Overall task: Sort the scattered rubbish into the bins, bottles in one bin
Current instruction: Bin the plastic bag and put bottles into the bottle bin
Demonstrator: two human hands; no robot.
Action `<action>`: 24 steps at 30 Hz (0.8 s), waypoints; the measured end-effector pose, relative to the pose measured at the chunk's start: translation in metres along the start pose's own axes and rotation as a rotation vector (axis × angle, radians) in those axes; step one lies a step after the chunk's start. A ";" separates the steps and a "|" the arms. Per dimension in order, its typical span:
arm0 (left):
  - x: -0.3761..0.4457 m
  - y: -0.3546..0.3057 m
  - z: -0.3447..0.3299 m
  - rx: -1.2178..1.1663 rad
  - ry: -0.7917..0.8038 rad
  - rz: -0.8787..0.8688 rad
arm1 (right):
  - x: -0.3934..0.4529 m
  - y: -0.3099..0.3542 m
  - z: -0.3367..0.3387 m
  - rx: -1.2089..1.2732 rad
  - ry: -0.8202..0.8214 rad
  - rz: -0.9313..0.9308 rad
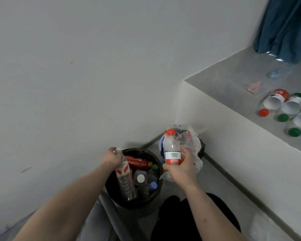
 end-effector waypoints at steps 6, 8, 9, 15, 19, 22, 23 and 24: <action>-0.011 0.013 -0.024 0.158 0.060 -0.041 | 0.006 -0.007 -0.001 -0.052 0.050 -0.031; -0.023 0.013 -0.026 0.215 0.074 -0.086 | 0.005 -0.006 -0.003 -0.064 0.078 -0.035; -0.027 0.012 -0.027 0.248 0.073 -0.116 | 0.004 -0.005 -0.004 -0.067 0.089 -0.034; -0.044 0.004 -0.006 0.294 0.101 -0.161 | -0.006 -0.004 -0.007 -0.094 0.127 -0.019; -0.059 -0.030 0.014 0.079 0.130 -0.225 | -0.016 -0.002 -0.006 -0.112 0.156 0.001; -0.088 -0.081 0.022 -0.167 0.151 -0.385 | -0.024 0.004 -0.006 -0.141 0.172 0.047; -0.101 -0.098 0.023 -0.183 0.198 -0.439 | -0.027 0.006 -0.008 -0.149 0.183 0.064; -0.108 -0.110 0.020 -0.193 0.264 -0.458 | -0.030 0.009 -0.010 -0.155 0.198 0.079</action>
Point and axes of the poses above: each hand's wrist, its own x-axis towards the middle knuckle, its own z-axis out of the back of the hand, y = z × x, the point moved 4 cm from there along x, towards the middle knuckle, and after that the axes turned 7 degrees about -x, right-handed, at the moved point
